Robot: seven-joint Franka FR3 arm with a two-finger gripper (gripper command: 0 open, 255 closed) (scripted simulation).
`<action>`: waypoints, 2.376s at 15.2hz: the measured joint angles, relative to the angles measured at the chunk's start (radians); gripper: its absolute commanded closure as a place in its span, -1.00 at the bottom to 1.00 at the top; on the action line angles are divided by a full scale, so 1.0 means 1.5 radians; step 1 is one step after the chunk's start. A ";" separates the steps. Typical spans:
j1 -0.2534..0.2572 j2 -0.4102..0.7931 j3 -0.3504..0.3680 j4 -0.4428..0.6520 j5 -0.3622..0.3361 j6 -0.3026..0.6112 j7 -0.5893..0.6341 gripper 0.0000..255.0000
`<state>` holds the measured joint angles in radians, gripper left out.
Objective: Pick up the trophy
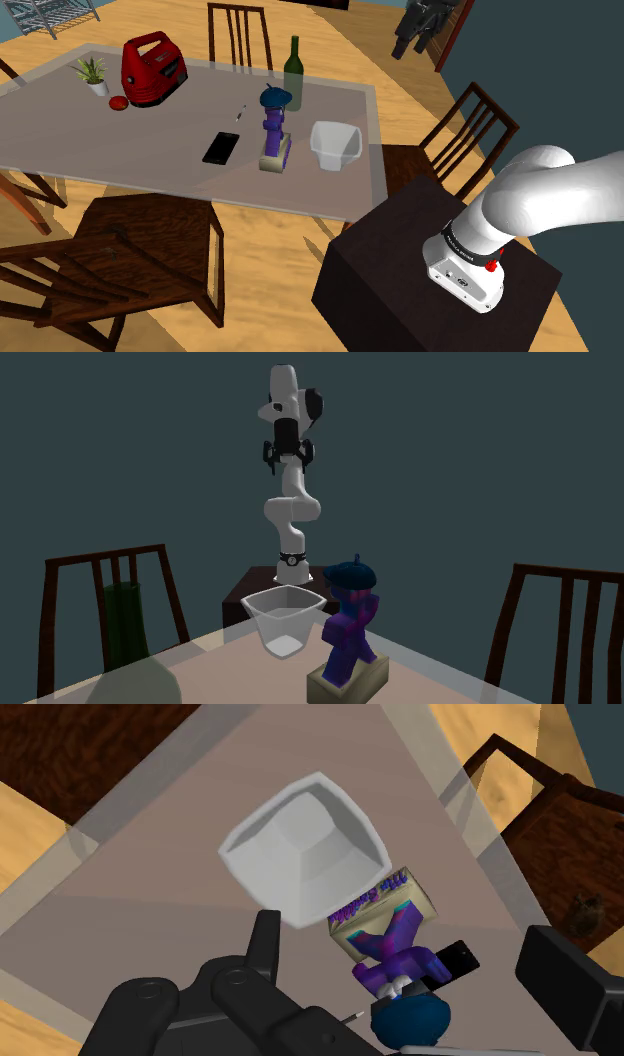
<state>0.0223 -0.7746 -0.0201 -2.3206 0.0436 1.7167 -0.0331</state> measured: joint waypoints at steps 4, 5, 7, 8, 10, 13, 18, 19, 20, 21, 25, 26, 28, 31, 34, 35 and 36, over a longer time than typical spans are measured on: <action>-0.002 0.026 0.031 -0.012 0.009 0.038 0.046 -1.00; -0.003 0.040 0.044 -0.012 0.011 0.053 0.066 -1.00; -0.005 0.068 0.073 -0.018 0.016 0.087 0.109 -1.00; -0.007 0.082 0.087 -0.020 0.018 0.103 0.132 -1.00; -0.011 0.118 0.117 -0.015 0.019 0.134 0.178 -1.00; -0.019 0.180 0.161 -0.006 0.013 0.185 0.250 -1.00; -0.042 0.298 0.223 0.034 -0.022 0.253 0.370 -1.00; -0.045 0.319 0.234 0.042 -0.031 0.263 0.396 -1.00; -0.048 0.344 0.248 0.056 -0.043 0.271 0.426 -1.00; -0.053 0.373 0.256 0.070 -0.058 0.282 0.452 -1.00; -0.058 0.495 0.291 0.147 -0.129 0.301 0.572 -1.00; -0.057 0.524 0.294 0.167 -0.148 0.302 0.599 -1.00; -0.047 0.580 0.299 0.207 -0.185 0.301 0.657 -1.00; -0.029 0.672 0.291 0.281 -0.239 0.296 0.729 -1.00; -0.006 0.748 0.277 0.349 -0.276 0.284 0.784 -1.00; -0.003 0.759 0.274 0.355 -0.282 0.286 0.791 -1.00; 0.000 0.768 0.272 0.359 -0.287 0.290 0.797 -1.00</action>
<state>0.0224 0.3780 0.3879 -1.7820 -0.3865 2.1519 1.1619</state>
